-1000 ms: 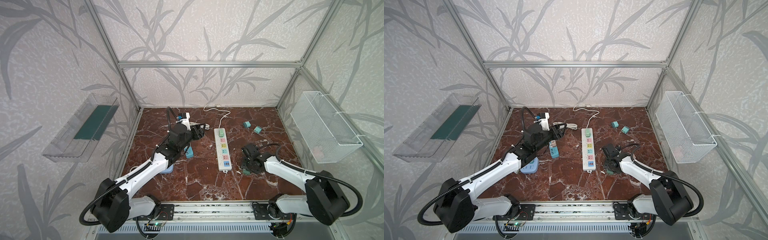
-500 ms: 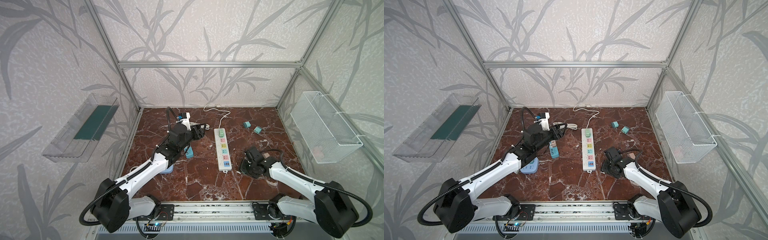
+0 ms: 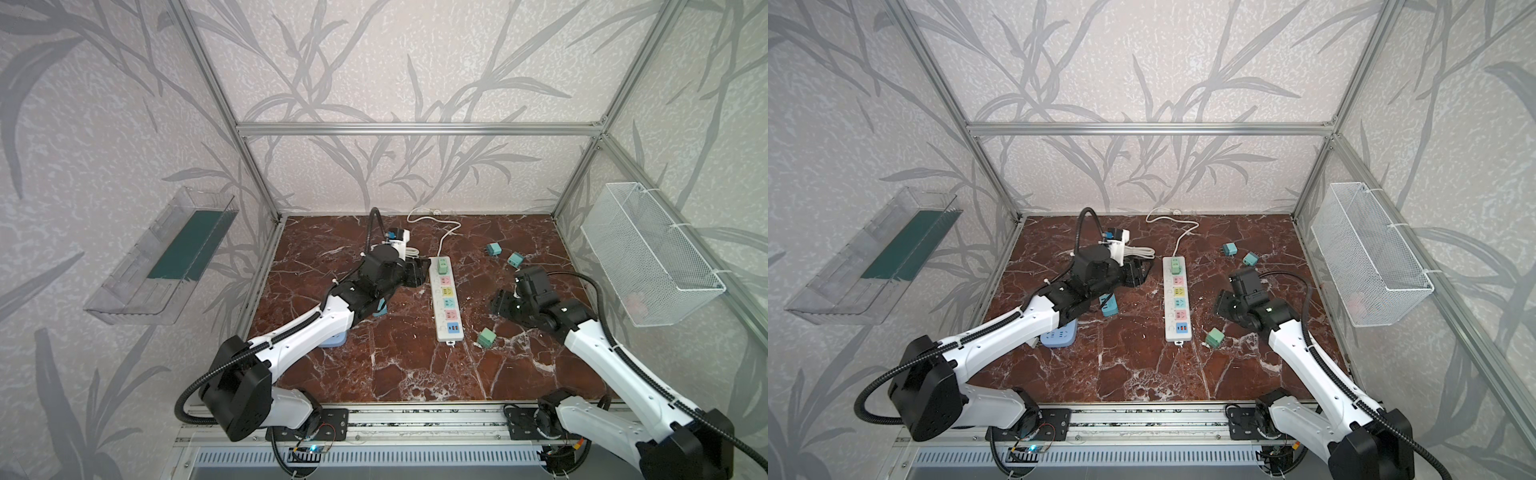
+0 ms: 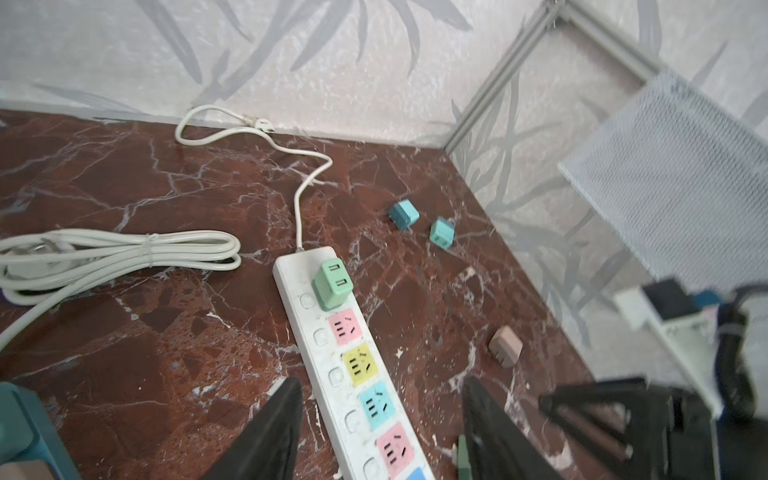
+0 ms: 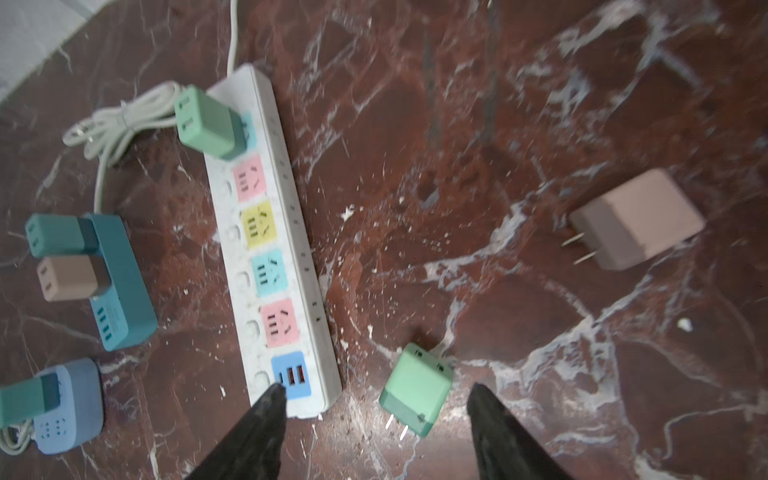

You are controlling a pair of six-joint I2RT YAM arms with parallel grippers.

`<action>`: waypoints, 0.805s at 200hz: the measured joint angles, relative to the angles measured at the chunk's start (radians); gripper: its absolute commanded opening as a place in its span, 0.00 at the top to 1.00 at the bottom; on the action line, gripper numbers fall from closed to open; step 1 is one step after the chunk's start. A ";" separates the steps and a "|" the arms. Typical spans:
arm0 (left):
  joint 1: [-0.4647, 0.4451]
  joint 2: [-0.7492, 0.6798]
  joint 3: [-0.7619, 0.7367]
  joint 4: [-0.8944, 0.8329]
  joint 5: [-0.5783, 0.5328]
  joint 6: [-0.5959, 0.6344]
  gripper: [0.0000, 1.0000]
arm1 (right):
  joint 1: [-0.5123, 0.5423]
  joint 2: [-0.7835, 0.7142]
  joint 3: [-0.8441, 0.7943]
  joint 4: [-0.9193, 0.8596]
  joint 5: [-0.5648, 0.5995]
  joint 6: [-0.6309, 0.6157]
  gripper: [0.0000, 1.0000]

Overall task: Insert the plug
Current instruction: 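Reach the left gripper across and close it on the green adapter while the right withdraws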

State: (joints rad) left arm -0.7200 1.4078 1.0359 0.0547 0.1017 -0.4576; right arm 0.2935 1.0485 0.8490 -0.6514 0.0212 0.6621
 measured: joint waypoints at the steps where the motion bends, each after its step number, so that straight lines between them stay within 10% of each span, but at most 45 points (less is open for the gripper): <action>1: -0.003 0.002 0.003 -0.002 -0.001 0.002 0.38 | -0.010 0.001 0.004 -0.001 -0.003 -0.003 0.30; 44: -0.210 0.170 0.206 -0.211 -0.036 0.209 0.37 | -0.333 0.062 0.045 0.057 -0.163 -0.080 0.38; 161: -0.421 0.710 0.717 -0.555 -0.159 0.277 0.26 | -0.639 0.096 -0.136 0.291 -0.371 -0.065 0.31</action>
State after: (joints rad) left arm -1.1412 2.1178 1.7531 -0.5007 -0.0570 -0.1806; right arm -0.3454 1.1446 0.7128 -0.3599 -0.3496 0.5972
